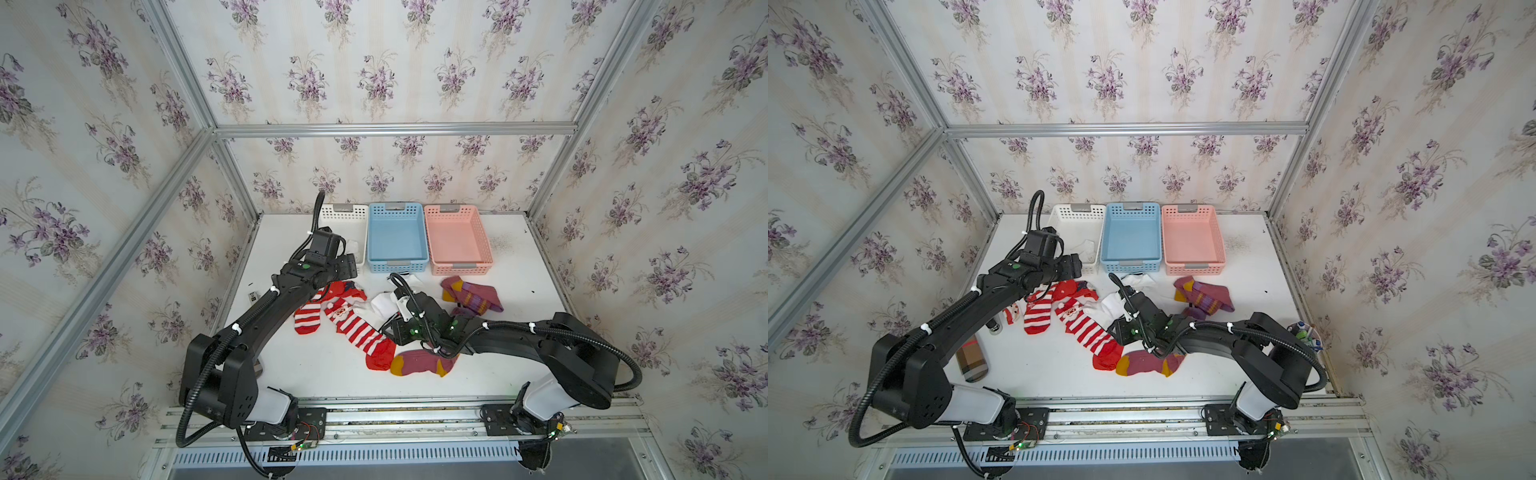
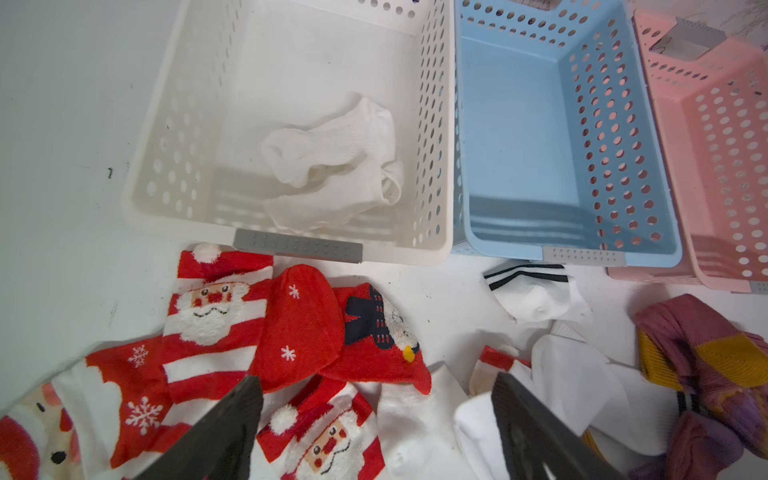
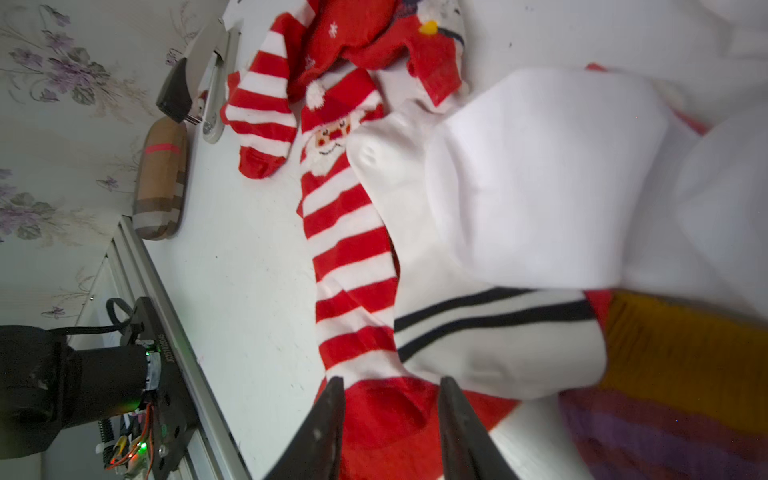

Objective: Sort the socks into the basket by color
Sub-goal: Pick up the sock at the center of the board.

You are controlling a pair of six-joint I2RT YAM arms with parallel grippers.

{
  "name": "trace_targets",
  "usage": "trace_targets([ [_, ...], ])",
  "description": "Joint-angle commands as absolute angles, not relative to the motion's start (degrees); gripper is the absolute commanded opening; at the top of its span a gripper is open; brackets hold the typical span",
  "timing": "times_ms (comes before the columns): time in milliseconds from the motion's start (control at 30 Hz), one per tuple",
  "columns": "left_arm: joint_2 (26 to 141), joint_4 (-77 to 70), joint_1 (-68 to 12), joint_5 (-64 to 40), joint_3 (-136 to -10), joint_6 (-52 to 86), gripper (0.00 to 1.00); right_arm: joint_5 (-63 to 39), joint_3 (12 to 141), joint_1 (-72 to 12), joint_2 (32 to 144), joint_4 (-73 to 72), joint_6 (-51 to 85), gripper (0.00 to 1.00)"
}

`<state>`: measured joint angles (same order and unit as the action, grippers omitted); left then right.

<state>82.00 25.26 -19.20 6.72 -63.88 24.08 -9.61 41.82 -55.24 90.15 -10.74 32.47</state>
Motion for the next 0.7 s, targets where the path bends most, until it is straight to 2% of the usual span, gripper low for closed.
trace_targets([
  [0, 81.6, 25.3, -19.2, 7.8, -63.6, 23.9, 0.89, -9.1, 41.0, -56.8, 90.4, -10.8, 34.7, 0.39],
  [267, 79.1, 25.8, -19.2, 8.1, -62.7, 23.6, 0.91, -8.8, 41.5, -60.2, 94.2, -11.7, 36.5, 0.41],
  [667, 77.4, 26.5, -19.2, 8.7, -61.5, 22.8, 0.92, -8.0, 44.8, -60.4, 98.9, -12.2, 36.3, 0.38],
])
